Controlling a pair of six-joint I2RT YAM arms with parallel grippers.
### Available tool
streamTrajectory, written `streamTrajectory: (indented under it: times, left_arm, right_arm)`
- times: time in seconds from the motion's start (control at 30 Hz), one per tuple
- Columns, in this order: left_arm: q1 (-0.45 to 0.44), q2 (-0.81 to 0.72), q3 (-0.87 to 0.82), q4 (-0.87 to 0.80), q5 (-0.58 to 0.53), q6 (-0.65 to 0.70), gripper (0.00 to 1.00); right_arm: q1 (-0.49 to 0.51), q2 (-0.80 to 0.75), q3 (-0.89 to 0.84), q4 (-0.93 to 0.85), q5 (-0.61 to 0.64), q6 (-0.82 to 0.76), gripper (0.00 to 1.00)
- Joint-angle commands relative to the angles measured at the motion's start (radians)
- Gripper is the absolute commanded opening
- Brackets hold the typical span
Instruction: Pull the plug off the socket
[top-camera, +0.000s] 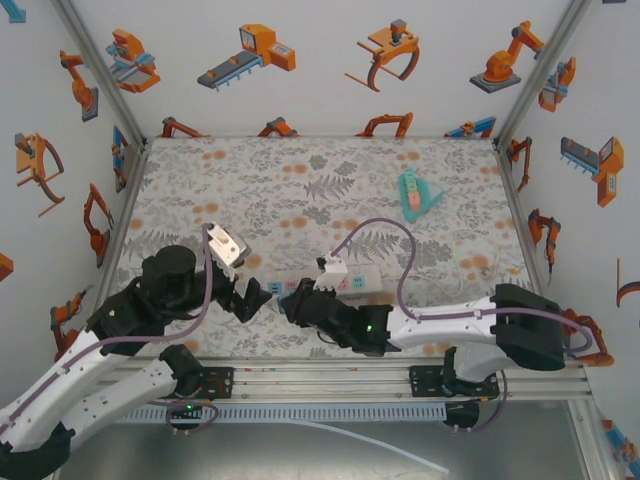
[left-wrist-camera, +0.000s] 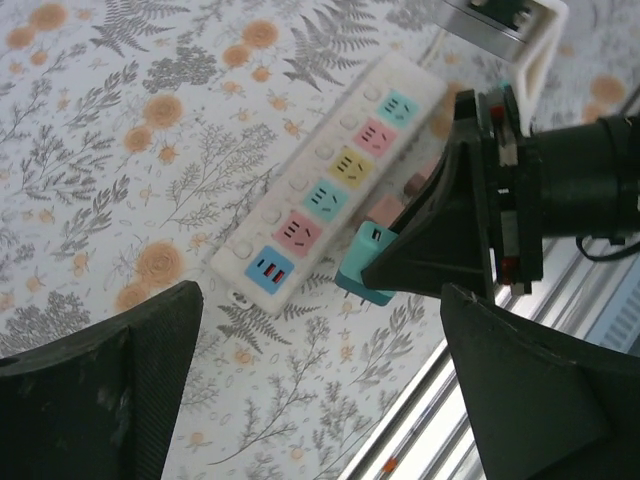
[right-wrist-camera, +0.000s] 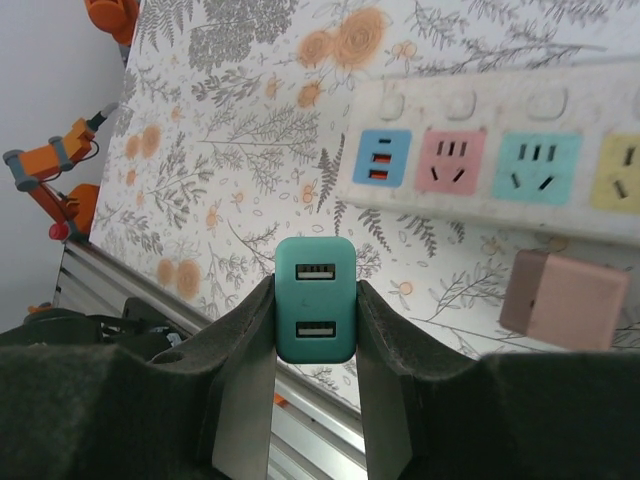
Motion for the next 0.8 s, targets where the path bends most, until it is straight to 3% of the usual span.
streamTrajectory:
  times: [0.0, 0.1, 0.27, 0.77]
  left_arm:
    - [-0.007, -0.029, 0.017, -0.123, 0.134, 0.282, 0.97]
    - [-0.007, -0.074, -0.03, -0.171, 0.206, 0.432, 0.97]
    - [-0.007, -0.133, -0.124, -0.188, 0.158, 0.528, 0.97]
    - [-0.007, -0.154, -0.172, -0.17, 0.181, 0.554, 0.97]
  right_arm:
    - [0.008, 0.058, -0.012, 0.108, 0.086, 0.07, 0.18]
    - [0.008, 0.116, -0.007, 0.147, 0.076, 0.077, 0.18]
    - [0.008, 0.186, 0.005, 0.155, 0.092, 0.1, 0.19]
    - [0.008, 0.305, 0.002, 0.181, 0.131, 0.131, 0.27]
